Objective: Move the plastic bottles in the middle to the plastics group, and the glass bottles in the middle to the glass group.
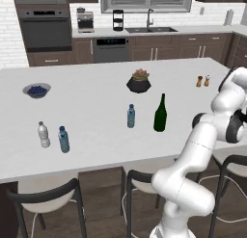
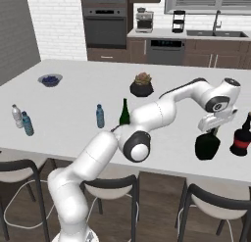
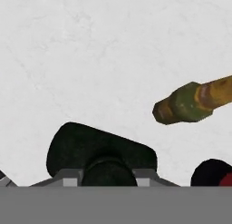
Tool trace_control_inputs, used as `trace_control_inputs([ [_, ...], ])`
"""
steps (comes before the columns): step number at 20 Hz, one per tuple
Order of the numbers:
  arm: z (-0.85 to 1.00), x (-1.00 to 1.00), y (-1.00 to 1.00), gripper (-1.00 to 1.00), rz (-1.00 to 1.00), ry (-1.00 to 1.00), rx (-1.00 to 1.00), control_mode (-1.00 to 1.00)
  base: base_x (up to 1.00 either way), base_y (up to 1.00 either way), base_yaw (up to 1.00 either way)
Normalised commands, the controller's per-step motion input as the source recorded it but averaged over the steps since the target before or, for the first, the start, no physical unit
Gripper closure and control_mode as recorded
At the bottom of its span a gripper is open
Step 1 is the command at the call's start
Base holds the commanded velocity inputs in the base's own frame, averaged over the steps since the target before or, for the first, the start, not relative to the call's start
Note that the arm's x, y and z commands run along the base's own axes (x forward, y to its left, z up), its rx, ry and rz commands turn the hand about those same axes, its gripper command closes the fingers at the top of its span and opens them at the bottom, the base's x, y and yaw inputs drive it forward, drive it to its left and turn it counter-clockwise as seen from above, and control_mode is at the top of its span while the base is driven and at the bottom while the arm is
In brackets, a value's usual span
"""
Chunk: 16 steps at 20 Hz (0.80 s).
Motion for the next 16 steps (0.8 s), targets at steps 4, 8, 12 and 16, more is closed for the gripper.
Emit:
trace_control_inputs([
  [4,-0.49,-0.15,0.00,-1.00,0.00,0.00,-0.16,-1.00,0.00,0.00,0.00],
  [8,0.13,-0.11,-0.05,-1.00,0.00,-0.09,0.03,-1.00,0.00,0.00,0.00],
  [12,0.38,-0.30,0.00,-1.00,0.00,-0.10,0.04,-1.00,0.00,0.00,0.00],
  [16,0.43,-0.37,0.08,-1.00,0.00,-0.10,0.03,-1.00,0.00,0.00,0.00],
])
